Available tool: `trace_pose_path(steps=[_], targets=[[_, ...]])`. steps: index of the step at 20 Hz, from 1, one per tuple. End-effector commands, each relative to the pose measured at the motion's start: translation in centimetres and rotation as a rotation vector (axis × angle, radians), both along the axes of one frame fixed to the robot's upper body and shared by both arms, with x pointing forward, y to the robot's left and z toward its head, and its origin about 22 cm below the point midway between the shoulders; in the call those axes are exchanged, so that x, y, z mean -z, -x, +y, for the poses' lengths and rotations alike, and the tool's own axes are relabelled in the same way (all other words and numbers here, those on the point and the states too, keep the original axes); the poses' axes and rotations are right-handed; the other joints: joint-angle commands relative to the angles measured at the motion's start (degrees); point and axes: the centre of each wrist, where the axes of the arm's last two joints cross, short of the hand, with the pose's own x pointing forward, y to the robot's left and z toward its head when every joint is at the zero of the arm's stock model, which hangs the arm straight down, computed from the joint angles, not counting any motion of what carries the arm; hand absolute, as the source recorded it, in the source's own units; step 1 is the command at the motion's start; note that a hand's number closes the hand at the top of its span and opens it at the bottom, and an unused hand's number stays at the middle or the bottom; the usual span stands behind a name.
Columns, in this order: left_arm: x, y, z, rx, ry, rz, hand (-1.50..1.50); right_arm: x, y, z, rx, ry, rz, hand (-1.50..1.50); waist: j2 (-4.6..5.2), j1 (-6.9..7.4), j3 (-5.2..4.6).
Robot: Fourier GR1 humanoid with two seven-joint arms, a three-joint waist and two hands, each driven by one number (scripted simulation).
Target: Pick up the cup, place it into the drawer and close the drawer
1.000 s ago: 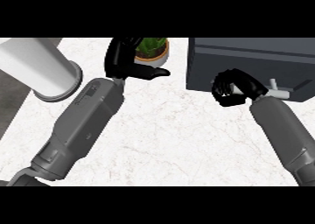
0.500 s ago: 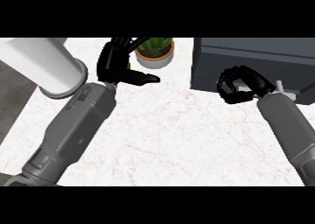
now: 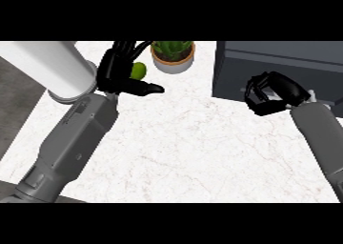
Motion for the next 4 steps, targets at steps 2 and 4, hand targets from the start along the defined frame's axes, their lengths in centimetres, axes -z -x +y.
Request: trace_pose_path(steps=[2, 4], targets=[[0.41, 0.26, 1.36, 0.000, 0.001, 0.007, -1.50, -9.21, -3.12, -2.79, 0.196, 0.054, -0.213, 1.50, 0.39, 2.82, -1.00], [0.70, 0.36, 1.07, 0.004, 0.010, 0.012, -1.50, -9.35, -3.06, -2.85, 0.188, 0.048, -0.214, 1.50, 0.95, 2.27, -1.02]])
